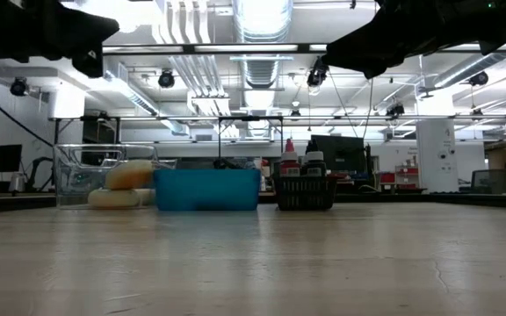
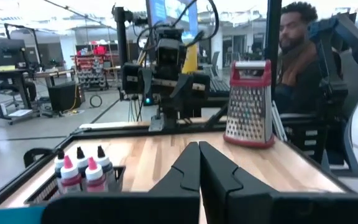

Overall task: Pick & Place Food Item
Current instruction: Return to Home Position

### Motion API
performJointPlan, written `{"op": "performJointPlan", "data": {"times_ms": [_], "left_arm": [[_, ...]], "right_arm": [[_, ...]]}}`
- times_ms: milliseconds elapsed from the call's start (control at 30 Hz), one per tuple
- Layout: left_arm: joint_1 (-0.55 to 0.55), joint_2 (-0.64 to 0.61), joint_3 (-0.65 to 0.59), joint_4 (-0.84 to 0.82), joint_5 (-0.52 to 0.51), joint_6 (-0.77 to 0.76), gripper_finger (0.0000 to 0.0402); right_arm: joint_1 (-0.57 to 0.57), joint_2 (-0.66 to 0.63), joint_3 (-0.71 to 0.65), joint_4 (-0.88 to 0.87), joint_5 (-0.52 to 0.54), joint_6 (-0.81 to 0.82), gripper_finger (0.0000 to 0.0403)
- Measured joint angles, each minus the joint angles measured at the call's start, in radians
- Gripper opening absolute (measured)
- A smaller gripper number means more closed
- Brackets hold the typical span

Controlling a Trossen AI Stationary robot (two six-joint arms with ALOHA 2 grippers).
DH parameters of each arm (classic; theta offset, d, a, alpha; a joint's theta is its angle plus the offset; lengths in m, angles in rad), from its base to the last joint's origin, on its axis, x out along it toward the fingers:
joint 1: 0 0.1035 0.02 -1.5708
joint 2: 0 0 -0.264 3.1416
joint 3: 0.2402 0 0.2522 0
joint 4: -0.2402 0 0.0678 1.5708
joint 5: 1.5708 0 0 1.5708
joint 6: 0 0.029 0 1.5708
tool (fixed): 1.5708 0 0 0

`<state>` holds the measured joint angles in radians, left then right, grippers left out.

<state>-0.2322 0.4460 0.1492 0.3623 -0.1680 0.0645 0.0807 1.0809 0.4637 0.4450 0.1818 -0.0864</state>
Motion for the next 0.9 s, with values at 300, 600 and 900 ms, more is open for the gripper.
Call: {"op": "performJointPlan", "data": {"times_ms": [300,600,900], "left_arm": [[0.0,-0.251,-0.048,-0.207,0.0,0.01,0.0],[0.0,-0.444,-0.141,-0.241,-0.012,0.037,0.0],[0.001,-0.445,-0.143,-0.261,-0.059,0.056,0.0]], "right_arm": [[0.0,0.0,0.0,0.0,0.0,0.0,0.0221],[0.0,0.0,0.0,0.0,0.0,0.0,0.0221],[0.0,0.0,0.0,-0.002,0.0,0.0,0.0221]]}}
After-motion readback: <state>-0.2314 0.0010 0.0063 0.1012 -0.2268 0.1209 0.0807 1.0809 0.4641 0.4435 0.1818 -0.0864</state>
